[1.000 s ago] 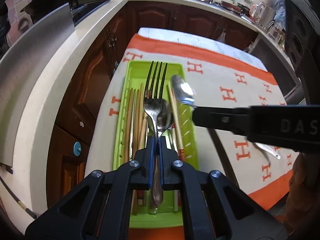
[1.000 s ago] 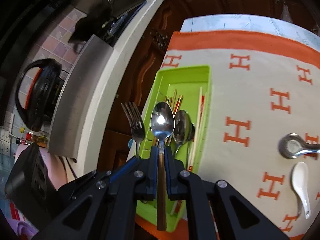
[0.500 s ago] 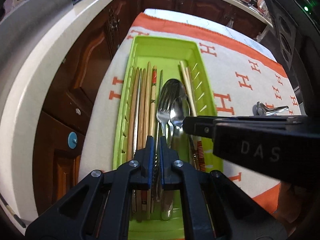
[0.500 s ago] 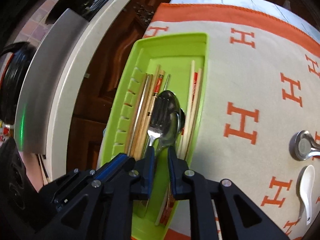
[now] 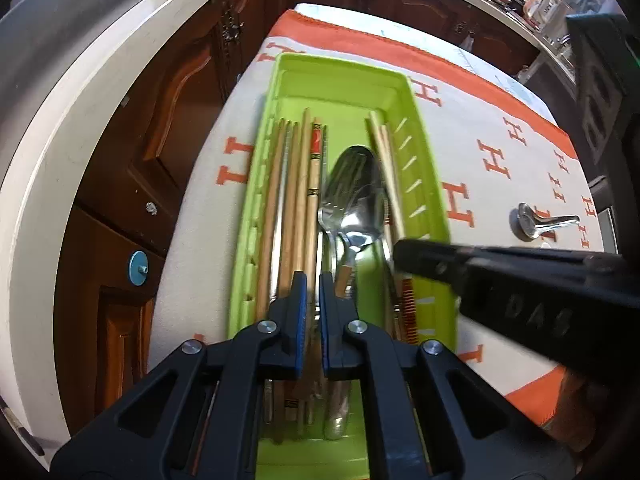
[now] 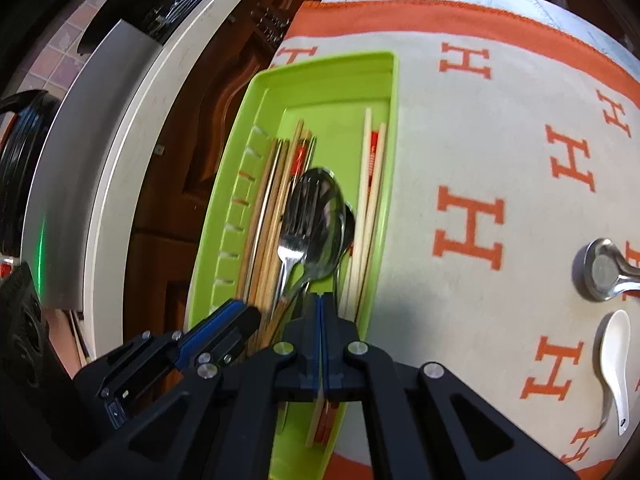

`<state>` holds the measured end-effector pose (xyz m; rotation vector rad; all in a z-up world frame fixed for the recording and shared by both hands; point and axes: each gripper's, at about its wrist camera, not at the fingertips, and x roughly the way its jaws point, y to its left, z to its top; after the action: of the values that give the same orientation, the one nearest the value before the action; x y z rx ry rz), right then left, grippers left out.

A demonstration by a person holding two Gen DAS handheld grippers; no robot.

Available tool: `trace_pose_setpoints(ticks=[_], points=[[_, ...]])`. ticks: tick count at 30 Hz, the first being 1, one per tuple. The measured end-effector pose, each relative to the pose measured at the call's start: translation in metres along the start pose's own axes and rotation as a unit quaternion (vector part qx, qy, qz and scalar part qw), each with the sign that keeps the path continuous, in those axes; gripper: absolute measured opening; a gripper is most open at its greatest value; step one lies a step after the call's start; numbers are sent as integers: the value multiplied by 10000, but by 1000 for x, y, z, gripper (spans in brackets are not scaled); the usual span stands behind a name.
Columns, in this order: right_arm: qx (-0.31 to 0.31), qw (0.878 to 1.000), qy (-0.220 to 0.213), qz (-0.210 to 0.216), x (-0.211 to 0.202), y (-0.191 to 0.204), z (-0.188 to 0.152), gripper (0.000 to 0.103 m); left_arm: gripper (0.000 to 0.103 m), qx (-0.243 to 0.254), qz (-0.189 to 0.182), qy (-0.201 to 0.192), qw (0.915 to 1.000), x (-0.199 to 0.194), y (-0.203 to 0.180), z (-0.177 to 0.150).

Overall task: Organize utensils
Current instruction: 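Carry the fork and spoon into the green tray and open both tools, then close the right tool on the white ceramic spoon while the left tool grasps the steel spoon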

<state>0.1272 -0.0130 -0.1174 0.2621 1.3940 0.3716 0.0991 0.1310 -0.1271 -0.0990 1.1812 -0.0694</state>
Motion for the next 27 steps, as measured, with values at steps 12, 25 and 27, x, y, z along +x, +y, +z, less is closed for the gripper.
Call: trace_pose_setpoints(ticks=[12,25,27], points=[[-531,9960,-686,-190,-67,-17,-33,14,49,445,-304,-263,9982,-37,-42,-1],[-288,9887,-1396,-454,-145,-106,-63,36,59,1276,-862,-425,9872,-68,-132,-7],[-157,9877,-1451,-567,-149,-126,-65,36,59,1267,-923,-310,9872,-62,-140,-5]])
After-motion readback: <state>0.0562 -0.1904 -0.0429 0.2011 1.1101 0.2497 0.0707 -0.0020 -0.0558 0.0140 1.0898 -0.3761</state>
